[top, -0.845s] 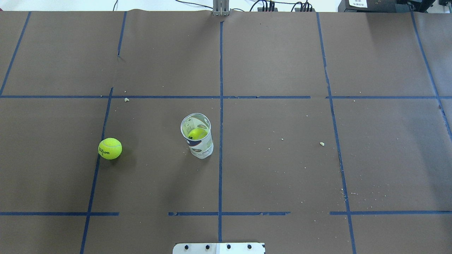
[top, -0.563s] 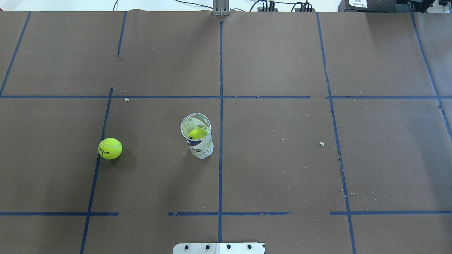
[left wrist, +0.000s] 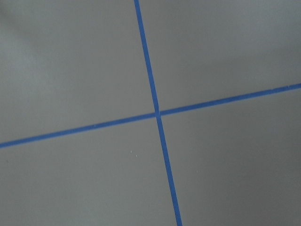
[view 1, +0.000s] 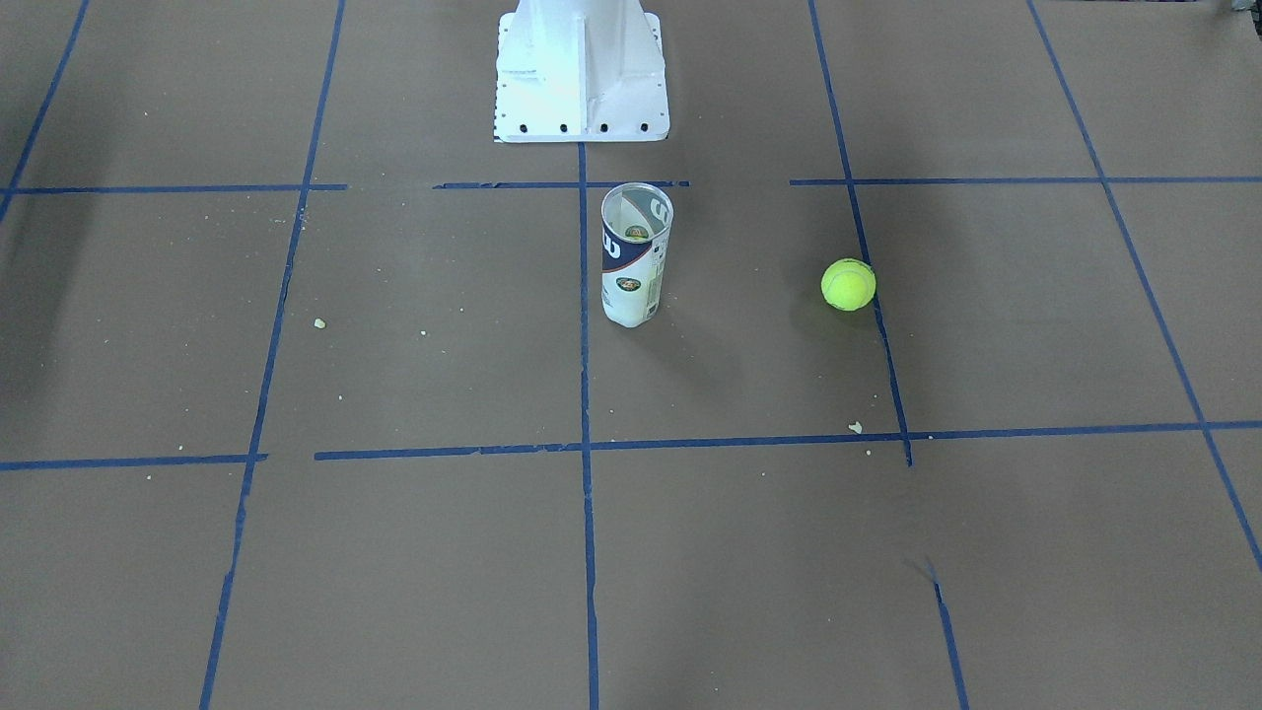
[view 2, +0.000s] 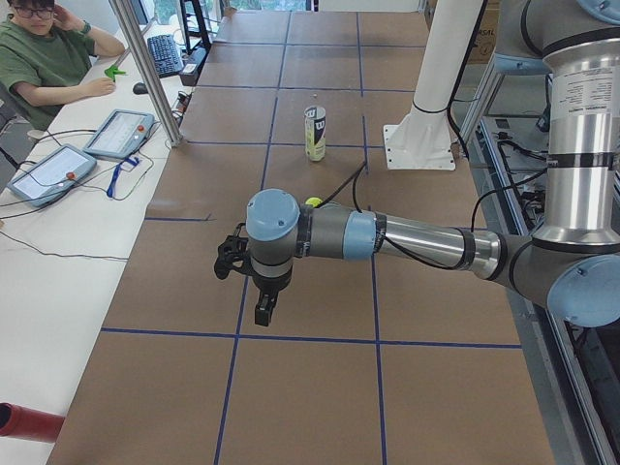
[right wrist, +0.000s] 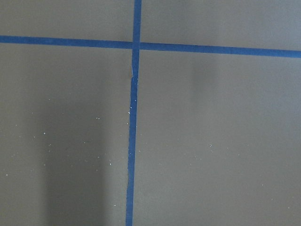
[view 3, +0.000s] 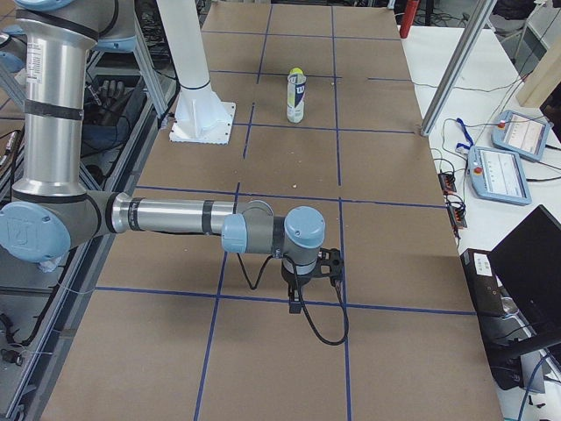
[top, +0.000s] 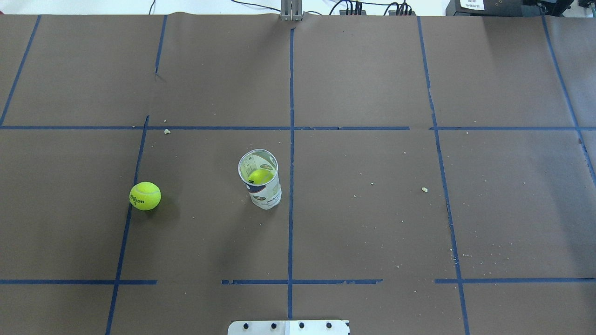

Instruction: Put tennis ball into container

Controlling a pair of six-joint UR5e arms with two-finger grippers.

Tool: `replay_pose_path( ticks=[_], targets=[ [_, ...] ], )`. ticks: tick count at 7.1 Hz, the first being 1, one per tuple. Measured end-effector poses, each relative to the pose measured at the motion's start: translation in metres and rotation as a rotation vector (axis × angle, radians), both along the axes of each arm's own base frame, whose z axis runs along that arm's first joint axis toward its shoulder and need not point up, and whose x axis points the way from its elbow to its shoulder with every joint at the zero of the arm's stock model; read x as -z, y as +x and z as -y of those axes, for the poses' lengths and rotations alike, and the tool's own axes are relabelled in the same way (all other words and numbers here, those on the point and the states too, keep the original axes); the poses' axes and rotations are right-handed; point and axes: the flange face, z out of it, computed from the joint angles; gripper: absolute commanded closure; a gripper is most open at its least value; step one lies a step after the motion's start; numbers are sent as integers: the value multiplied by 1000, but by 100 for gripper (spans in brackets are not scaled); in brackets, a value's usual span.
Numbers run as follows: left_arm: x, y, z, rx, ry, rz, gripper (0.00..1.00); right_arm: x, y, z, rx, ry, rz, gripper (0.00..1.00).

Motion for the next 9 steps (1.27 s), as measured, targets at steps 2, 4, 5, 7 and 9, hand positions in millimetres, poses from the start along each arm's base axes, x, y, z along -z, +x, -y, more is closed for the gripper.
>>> replay_pose_path(
  ticks=[2, 4, 5, 7, 9],
  targets=[
    [1, 0, 6, -3, 48, -1, 0, 0, 0, 0, 0, 0, 0, 0],
    [11, 25, 13, -40, 117, -16, 0, 0, 0, 0, 0, 0, 0, 0],
    [17, 59, 18, -56, 93, -43, 0, 0, 0, 0, 0, 0, 0, 0],
    [40, 141, 21, -19, 32, -118, 0, 0, 0, 0, 0, 0, 0, 0],
    [78, 223, 6, 30, -18, -193, 0, 0, 0, 0, 0, -1, 0, 0]
  ],
)
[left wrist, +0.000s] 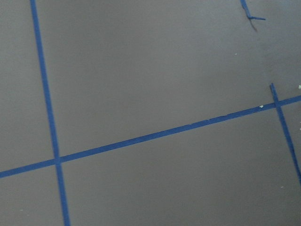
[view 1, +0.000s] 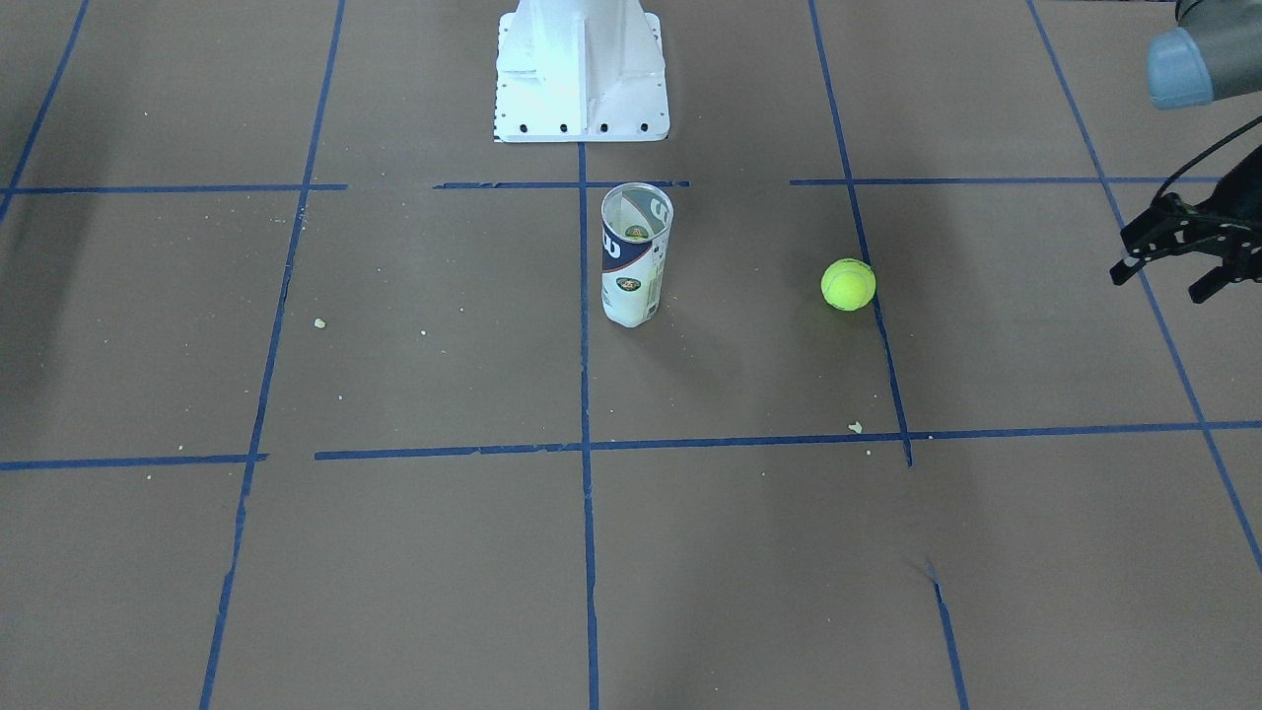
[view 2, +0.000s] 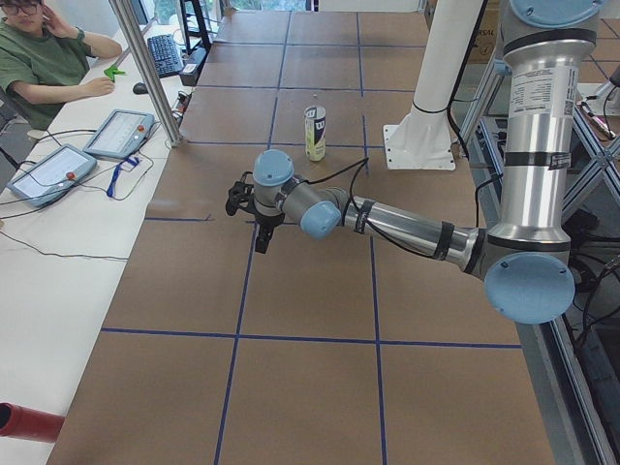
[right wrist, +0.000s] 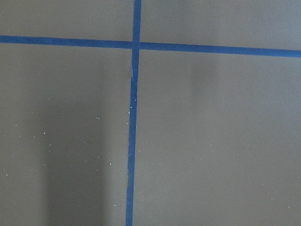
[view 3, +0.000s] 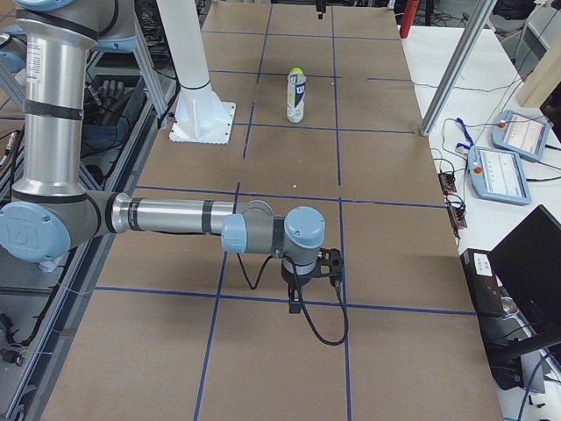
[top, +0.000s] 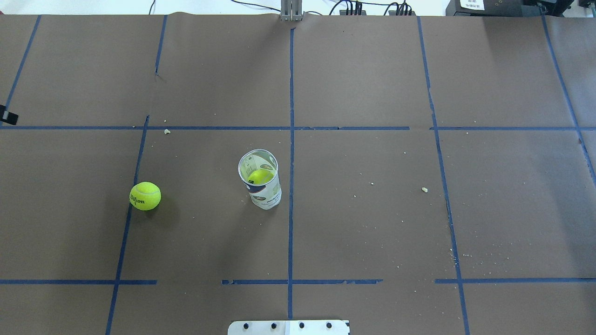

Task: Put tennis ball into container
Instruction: 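Move the left gripper down toward the yellow-green tennis ball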

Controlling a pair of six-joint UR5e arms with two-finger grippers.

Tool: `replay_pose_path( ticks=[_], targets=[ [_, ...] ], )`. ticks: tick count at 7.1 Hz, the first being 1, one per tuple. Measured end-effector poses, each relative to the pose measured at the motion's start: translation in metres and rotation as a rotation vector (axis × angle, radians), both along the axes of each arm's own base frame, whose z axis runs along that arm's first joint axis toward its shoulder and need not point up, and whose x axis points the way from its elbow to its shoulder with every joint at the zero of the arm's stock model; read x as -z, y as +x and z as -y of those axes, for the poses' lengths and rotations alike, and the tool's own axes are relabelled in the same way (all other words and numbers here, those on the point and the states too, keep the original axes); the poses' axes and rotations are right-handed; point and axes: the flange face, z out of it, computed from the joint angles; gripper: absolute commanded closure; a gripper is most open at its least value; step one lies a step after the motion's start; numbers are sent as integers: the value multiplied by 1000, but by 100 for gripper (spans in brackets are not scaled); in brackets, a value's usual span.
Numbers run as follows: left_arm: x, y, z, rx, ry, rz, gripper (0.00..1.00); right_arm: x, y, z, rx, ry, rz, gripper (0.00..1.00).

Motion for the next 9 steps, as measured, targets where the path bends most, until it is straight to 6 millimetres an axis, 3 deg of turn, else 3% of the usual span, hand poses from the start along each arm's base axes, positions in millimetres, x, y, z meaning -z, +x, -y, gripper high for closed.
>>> replay_pose_path(
  ticks=[2, 4, 7, 9],
  targets=[
    [47, 78, -33, 50, -58, -24, 0, 0, 0, 0, 0, 1, 0, 0],
    [73, 148, -68, 132, -104, -12, 0, 0, 0, 0, 0, 1, 0, 0],
    [71, 231, -110, 222, -116, 37, 0, 0, 0, 0, 0, 1, 0, 0],
    [69, 264, -114, 234, -122, 46, 0, 0, 0, 0, 0, 0, 0, 0]
  ],
)
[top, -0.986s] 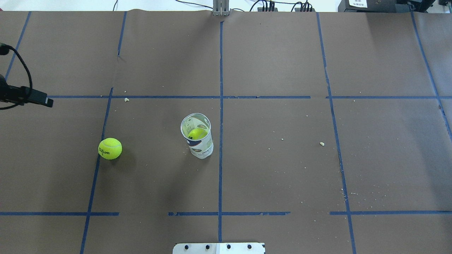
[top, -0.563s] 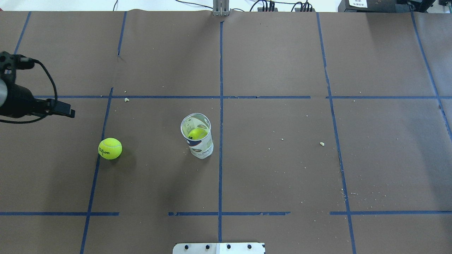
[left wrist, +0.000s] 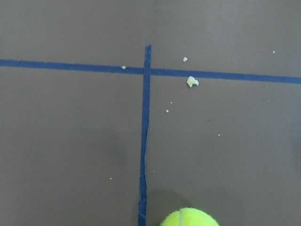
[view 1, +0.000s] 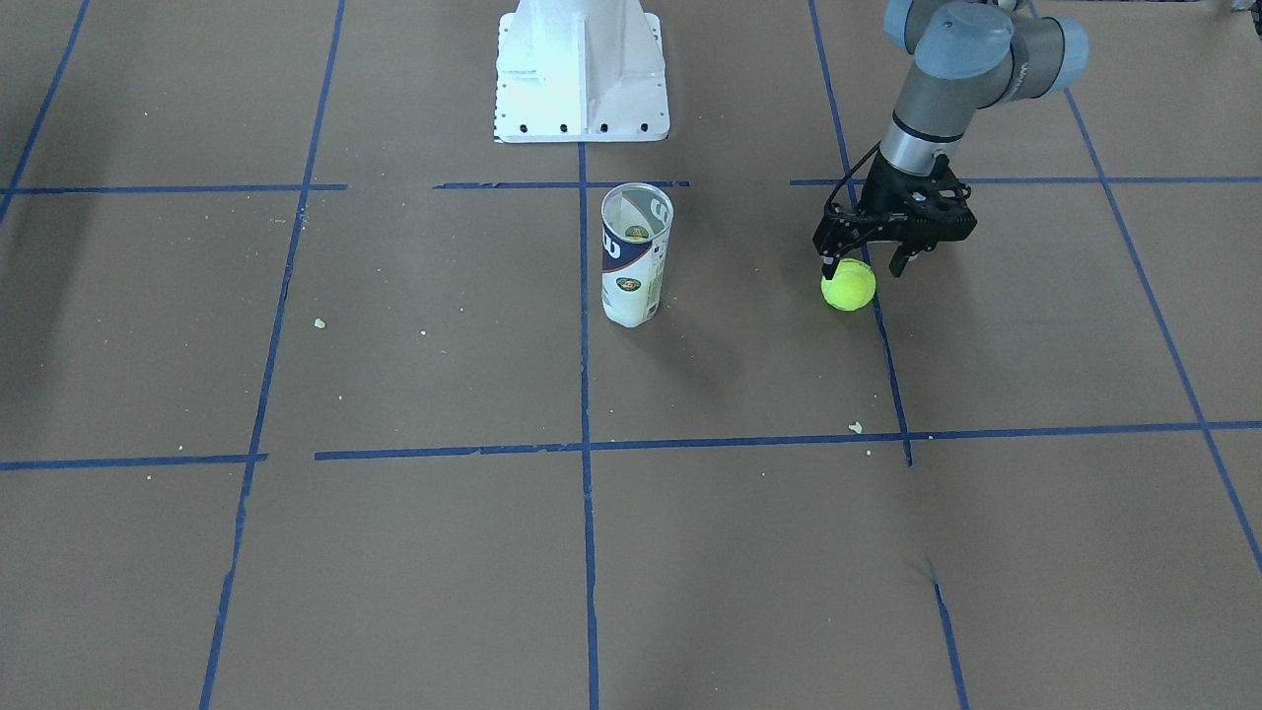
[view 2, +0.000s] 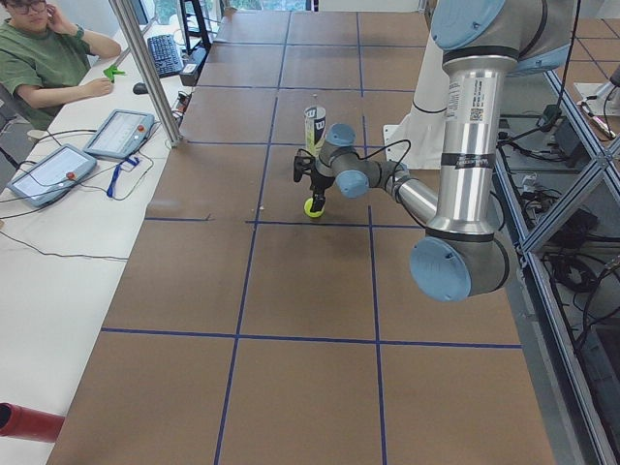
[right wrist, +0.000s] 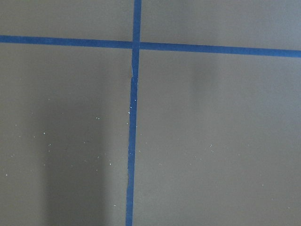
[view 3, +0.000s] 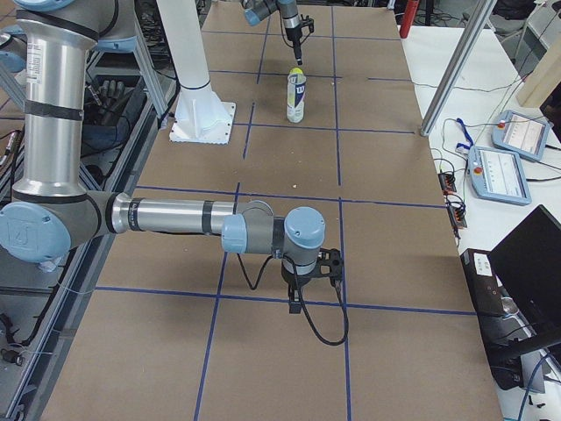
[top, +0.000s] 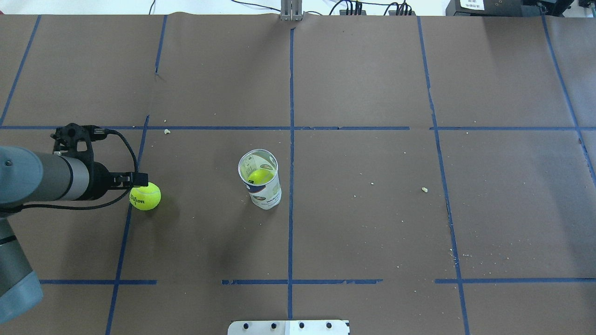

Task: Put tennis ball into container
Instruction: 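Close the left gripper around the tennis ball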

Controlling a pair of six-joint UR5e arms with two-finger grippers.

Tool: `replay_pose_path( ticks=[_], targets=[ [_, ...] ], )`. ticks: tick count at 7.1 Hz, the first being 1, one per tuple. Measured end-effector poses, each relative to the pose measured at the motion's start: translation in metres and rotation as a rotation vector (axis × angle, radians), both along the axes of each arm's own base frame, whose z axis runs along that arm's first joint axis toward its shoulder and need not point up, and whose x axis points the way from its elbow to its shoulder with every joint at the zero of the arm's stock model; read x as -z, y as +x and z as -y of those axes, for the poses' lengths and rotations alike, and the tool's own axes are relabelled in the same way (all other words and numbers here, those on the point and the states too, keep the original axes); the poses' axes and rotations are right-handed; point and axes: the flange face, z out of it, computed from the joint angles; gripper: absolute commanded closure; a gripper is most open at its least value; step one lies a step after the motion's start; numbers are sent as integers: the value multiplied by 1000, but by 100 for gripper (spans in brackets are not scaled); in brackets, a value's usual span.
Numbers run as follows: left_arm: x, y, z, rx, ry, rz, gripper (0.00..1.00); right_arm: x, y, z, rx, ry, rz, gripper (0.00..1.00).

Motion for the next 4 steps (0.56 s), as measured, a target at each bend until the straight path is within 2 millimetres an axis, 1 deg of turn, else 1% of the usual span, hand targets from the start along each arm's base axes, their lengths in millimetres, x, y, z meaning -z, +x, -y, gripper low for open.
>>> replay_pose_path(
  ticks=[1, 3, 4],
  targets=[
    [-4, 9, 0, 2, 0, 9, 0, 0, 0, 0, 0, 0, 0, 0],
    [-16, 19, 0, 6, -1, 38, 1, 0, 0, 0, 0, 0, 0, 0],
    [-21, 25, -1, 5, -1, 49, 34, 0, 0, 0, 0, 0, 0, 0]
  ],
)
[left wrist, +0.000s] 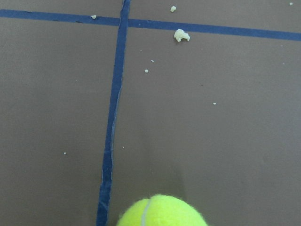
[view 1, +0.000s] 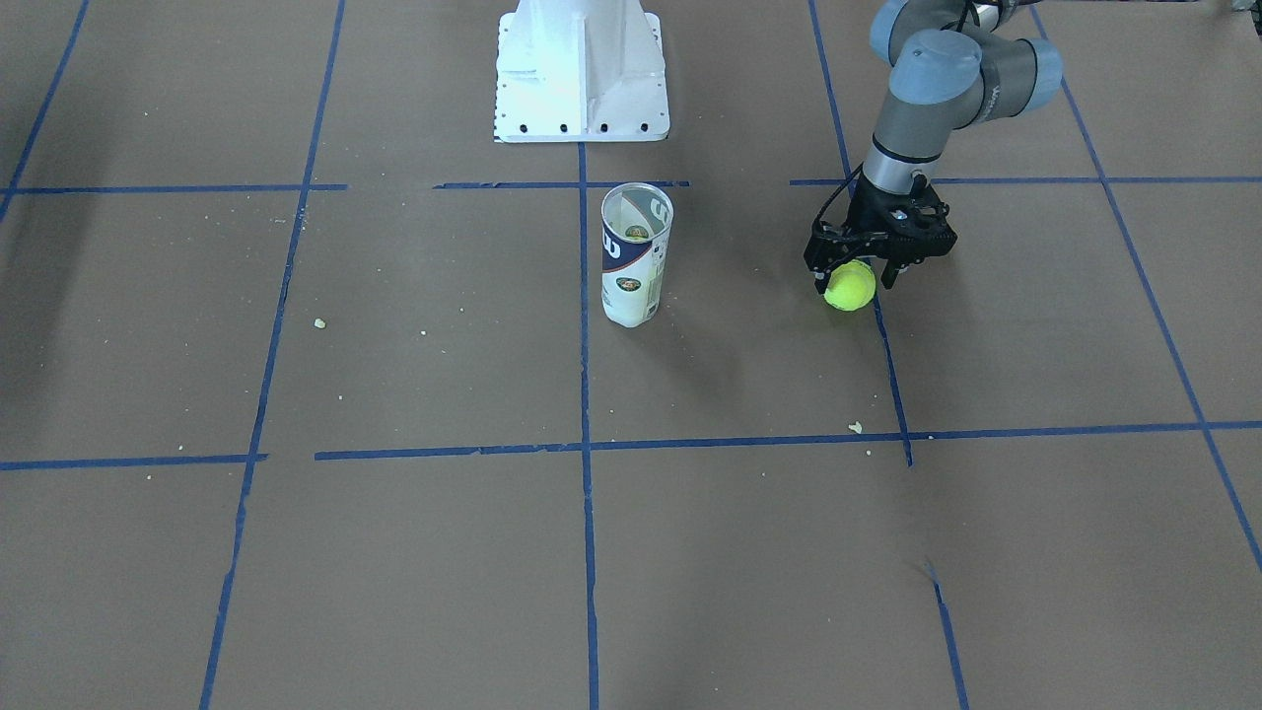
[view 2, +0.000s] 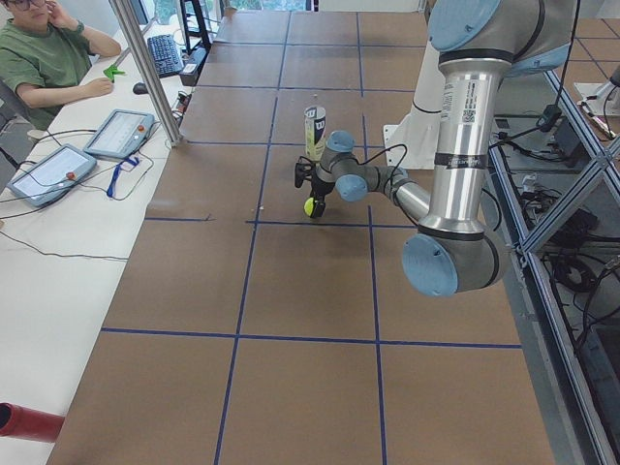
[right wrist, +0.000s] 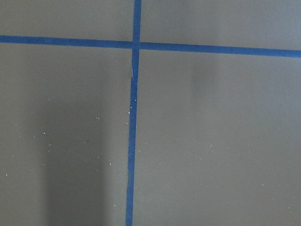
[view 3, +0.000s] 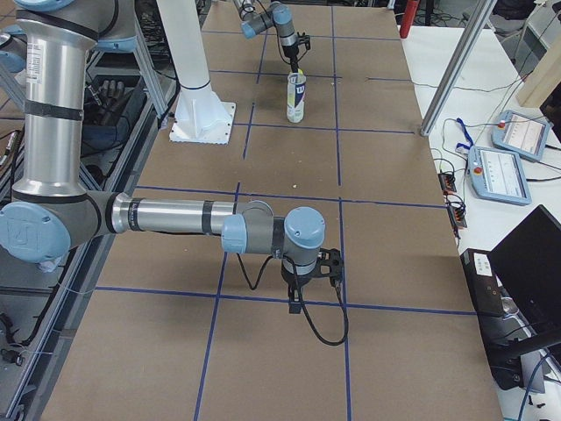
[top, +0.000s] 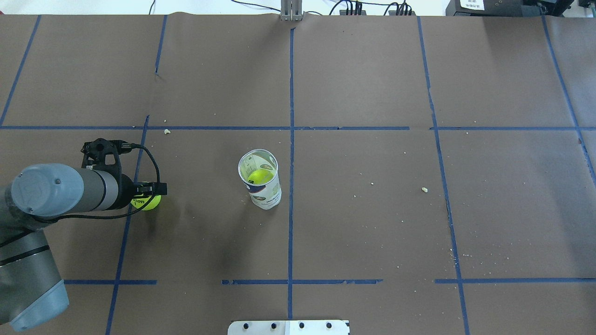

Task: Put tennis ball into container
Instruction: 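Close the left gripper around the tennis ball, then lift the ball with the left gripper and carry it over the clear cup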

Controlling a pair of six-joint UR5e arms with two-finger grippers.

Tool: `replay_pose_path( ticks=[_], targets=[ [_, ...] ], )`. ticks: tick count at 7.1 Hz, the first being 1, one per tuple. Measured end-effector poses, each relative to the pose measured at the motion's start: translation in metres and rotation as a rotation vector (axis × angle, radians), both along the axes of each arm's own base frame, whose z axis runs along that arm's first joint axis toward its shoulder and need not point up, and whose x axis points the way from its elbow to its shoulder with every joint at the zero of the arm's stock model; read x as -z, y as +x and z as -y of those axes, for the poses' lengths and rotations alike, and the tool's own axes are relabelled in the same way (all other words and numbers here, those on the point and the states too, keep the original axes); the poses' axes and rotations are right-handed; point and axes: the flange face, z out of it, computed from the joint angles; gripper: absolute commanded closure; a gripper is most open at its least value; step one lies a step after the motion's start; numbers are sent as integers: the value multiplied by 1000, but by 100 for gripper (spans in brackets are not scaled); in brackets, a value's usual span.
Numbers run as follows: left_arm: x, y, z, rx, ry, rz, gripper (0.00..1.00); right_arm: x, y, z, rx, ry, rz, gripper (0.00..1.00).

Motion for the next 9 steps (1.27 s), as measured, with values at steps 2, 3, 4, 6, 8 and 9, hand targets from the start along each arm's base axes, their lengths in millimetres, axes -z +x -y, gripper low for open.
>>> replay_pose_path(
  ticks=[2, 3, 4, 6, 8, 9],
  targets=[
    [0, 9, -1, -9, -1, 2, 97, 0, 0, 0, 0, 0, 0, 0],
    [3, 9, -2, -13, 1, -5, 100, 0, 0, 0, 0, 1, 0, 0],
    [12, 4, -3, -14, 9, -17, 100, 0, 0, 0, 0, 0, 0, 0],
    [44, -14, -5, -11, 28, -40, 100, 0, 0, 0, 0, 0, 0, 0],
    [108, -47, 12, 11, 10, -61, 100, 0, 0, 0, 0, 0, 0, 0],
    [148, -60, 23, 24, -8, -66, 100, 0, 0, 0, 0, 0, 0, 0]
  ],
)
